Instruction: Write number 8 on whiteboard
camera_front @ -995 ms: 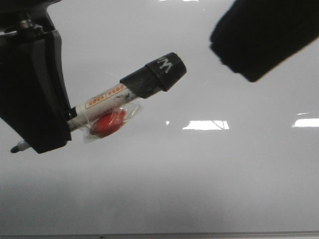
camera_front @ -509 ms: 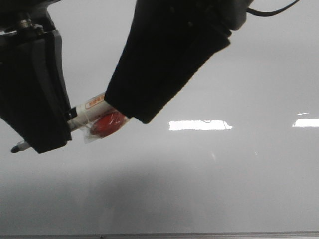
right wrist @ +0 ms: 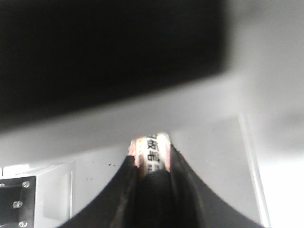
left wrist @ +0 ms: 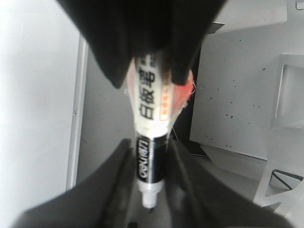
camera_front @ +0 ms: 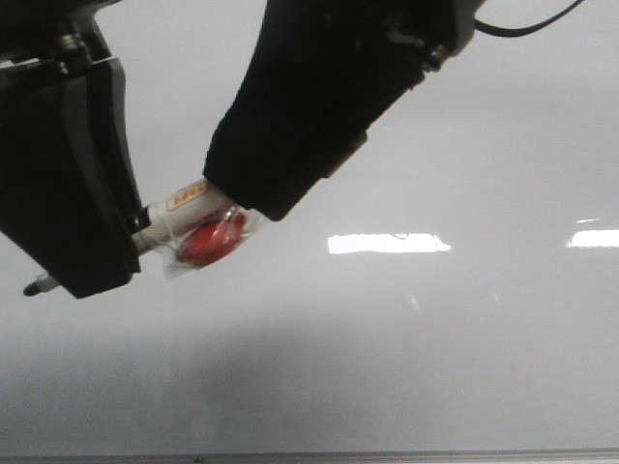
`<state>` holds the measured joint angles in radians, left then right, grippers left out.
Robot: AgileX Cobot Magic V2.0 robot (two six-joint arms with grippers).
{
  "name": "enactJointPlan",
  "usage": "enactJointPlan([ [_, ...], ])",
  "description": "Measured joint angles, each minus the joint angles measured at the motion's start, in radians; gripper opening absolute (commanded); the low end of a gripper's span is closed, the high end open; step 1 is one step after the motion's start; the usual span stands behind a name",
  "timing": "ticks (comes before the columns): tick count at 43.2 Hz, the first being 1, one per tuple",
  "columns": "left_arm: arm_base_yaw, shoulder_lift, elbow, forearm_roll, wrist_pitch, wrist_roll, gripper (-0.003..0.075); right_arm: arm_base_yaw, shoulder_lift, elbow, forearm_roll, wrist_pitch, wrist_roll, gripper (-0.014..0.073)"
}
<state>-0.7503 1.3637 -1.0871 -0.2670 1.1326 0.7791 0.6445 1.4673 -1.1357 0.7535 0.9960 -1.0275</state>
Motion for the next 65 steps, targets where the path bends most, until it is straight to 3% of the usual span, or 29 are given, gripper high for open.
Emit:
enactJointPlan([
  [4, 0.000, 0.000, 0.000, 0.011, -0.017, -0.021, 0.0536, -0.004, 0.000, 0.000, 0.002, 0.012, 0.000, -0.0064],
  [15, 0.037, -0.054, 0.009, -0.027, -0.036, -0.092, 0.0470, -0.137, -0.026, 0.027, 0.014, 0.003, 0.000, -0.0064],
  [23, 0.193, -0.238, 0.160, -0.072, -0.143, -0.104, 0.0324, -0.270, -0.126, 0.120, 0.027, -0.038, 0.000, -0.0066],
  [26, 0.264, -0.338, 0.242, -0.108, -0.209, -0.104, 0.0225, -0.297, -0.148, 0.144, 0.036, -0.057, 0.000, -0.0069],
  [31, 0.363, -0.557, 0.429, -0.197, -0.351, -0.104, -0.0010, -0.308, -0.153, 0.155, 0.085, -0.112, 0.000, -0.0069],
  [32, 0.376, -0.607, 0.468, -0.214, -0.375, -0.104, -0.0019, -0.310, -0.153, 0.155, 0.106, -0.124, 0.000, -0.0069],
  [45, 0.414, -0.955, 0.643, -0.309, -0.517, -0.104, -0.0020, -0.310, -0.033, 0.104, 0.219, -0.233, 0.000, -0.0067],
  [65, 0.414, -0.992, 0.645, -0.318, -0.540, -0.104, -0.0021, -0.306, 0.199, -0.078, 0.302, -0.383, 0.004, -0.0067],
])
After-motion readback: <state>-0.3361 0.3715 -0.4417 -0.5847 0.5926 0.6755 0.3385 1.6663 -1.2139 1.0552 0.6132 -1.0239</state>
